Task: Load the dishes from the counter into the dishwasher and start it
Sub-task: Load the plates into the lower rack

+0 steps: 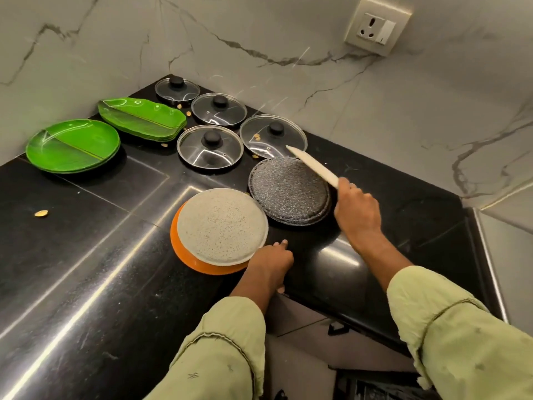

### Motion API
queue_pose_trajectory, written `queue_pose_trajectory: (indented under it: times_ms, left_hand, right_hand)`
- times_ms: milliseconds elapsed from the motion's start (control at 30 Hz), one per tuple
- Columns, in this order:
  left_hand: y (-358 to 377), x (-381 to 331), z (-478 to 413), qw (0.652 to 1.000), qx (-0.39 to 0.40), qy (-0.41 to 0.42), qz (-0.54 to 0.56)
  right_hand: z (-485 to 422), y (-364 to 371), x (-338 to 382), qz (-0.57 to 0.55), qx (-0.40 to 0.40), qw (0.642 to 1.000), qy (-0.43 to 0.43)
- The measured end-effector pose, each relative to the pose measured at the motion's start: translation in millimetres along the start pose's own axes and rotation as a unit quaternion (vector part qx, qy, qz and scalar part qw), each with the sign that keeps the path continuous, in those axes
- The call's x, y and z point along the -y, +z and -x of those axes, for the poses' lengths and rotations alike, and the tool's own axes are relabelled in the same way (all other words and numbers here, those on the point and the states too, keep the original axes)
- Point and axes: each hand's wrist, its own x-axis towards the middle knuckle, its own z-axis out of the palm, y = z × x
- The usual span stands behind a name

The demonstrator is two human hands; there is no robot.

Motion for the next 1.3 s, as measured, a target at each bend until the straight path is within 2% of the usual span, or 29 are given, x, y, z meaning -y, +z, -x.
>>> queue_pose_trajectory:
  times_ms: [133, 233, 333, 467, 533, 667, 833, 967, 1133, 1300]
  left_hand:
    - [5, 1, -3, 1.000, -0.008, -0.008, -0.001]
    - [6, 3, -4, 1.000, -0.007, -0.013, 0.004]
    - [6, 3, -4, 1.000, 0.000, -0.011, 0.000]
    - [9, -1, 0, 1.000, -0.005, -0.023, -0.008]
    - [18, -8, 5, 0.998, -0.036, -0.035, -0.027]
    - [42, -28, 31, 0.987, -0.145, -0.069, -0.012]
    - [62, -52, 62, 0.958, -0.264, -0.103, 0.052]
    - [73, -74, 80, 0.941, -0.309, -0.129, 0.054]
    - [82, -122, 100, 0.928, -0.346, -0.134, 0.030]
    - [105, -174, 123, 0.931, -0.339, -0.129, 0.030]
  right_hand:
    - [18, -26, -36, -0.103, -0.062, 0.984, 0.133]
    - [38, -34, -61, -0.159, -0.092, 0.944, 0.274]
    - [66, -27, -84, -0.240, -0.128, 0.874, 0.404]
    - [111, 2, -94, -0.390, -0.116, 0.762, 0.504]
    - [134, 15, -92, -0.457, -0.102, 0.703, 0.536]
    - [168, 34, -85, -0.583, -0.071, 0.613, 0.529]
    - [196, 38, -84, -0.675, -0.063, 0.533, 0.506]
    - [215, 29, -96, -0.734, -0.063, 0.476, 0.481]
    - [251, 24, -118, -0.765, -0.057, 0.452, 0.456]
    - [296, 26, -141, -0.768, -0.042, 0.466, 0.438]
